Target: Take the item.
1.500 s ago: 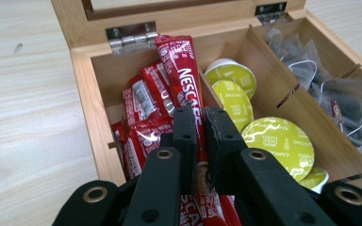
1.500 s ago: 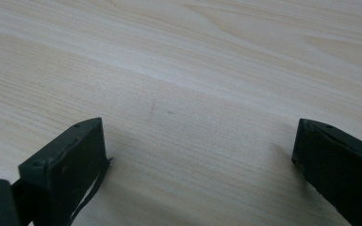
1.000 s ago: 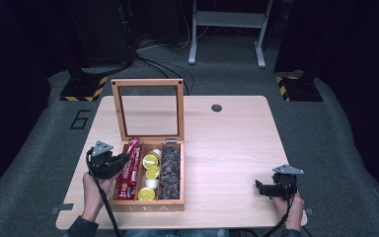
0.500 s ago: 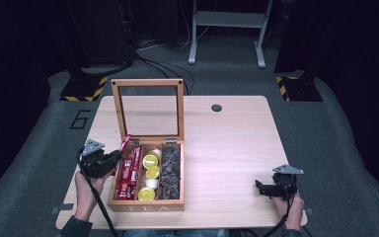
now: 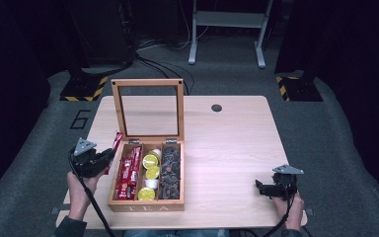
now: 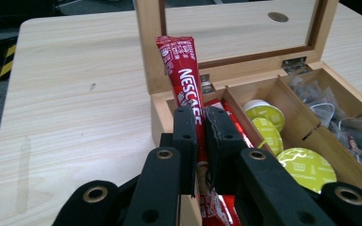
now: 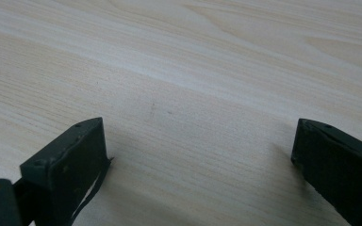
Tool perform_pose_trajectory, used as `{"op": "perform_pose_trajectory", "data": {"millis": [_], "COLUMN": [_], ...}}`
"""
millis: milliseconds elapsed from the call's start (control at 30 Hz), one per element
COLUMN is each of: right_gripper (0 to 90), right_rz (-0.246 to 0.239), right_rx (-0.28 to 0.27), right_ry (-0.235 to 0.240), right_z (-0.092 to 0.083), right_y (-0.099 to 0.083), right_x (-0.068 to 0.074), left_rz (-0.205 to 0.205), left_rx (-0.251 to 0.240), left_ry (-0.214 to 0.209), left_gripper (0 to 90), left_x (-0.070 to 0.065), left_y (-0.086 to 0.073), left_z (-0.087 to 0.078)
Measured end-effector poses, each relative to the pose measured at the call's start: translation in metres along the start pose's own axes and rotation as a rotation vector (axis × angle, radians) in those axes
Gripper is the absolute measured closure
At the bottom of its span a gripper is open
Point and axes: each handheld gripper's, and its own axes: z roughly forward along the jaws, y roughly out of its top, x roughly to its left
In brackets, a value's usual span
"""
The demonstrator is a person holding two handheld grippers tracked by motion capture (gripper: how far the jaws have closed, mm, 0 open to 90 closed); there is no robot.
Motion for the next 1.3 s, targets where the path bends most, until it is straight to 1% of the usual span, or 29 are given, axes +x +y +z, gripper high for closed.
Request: {"op": "perform_pose_trajectory", "data": {"millis": [267,400,667,833,933,967,1067,1167,1300], "right_gripper": [3.6,3.6,3.6,3.6,3.6,3.6,3.6,3.6,3.6], "right_rz": [0.000,0.000,0.001,0.000,0.000,0.000,0.001,0.000,0.000], "right_rx": [0.000,0.000,0.000,0.000,0.000,-0.001,-0.001,-0.001,-0.001], "right_ry": [0.000,0.000,0.000,0.000,0.000,0.000,0.000,0.000,0.000], "right_z": [0.000,0.000,0.000,0.000,0.000,0.000,0.000,0.000,0.000], "right_y": [0.000,0.000,0.000,0.000,0.000,0.000,0.000,0.000,0.000], "right_x": [0.000,0.000,0.000,0.000,0.000,0.000,0.000,0.000,0.000], "left_rz": [-0.011,-0.007,-0.011,-0.020,-0.024,-0.027,-0.029,-0.032,-0.037], "left_rx": [-0.011,-0.017,-0.012,-0.008,-0.015,-0.007,-0.003,0.009,0.013], "left_ry": [0.022,0.029,0.060,0.078,0.091,0.094,0.107,0.113,0.122], "left_gripper": [83.1,83.1,83.1,83.1,83.1,83.1,83.1,83.1,83.1], "left_x": [0.011,0.015,0.026,0.034,0.038,0.041,0.045,0.049,0.053], "left_y": [-0.002,-0.003,-0.007,-0.011,-0.015,-0.016,-0.019,-0.022,-0.026], "left_z": [-0.004,-0.004,-0.004,-0.002,0.000,0.001,0.003,0.006,0.009]}}
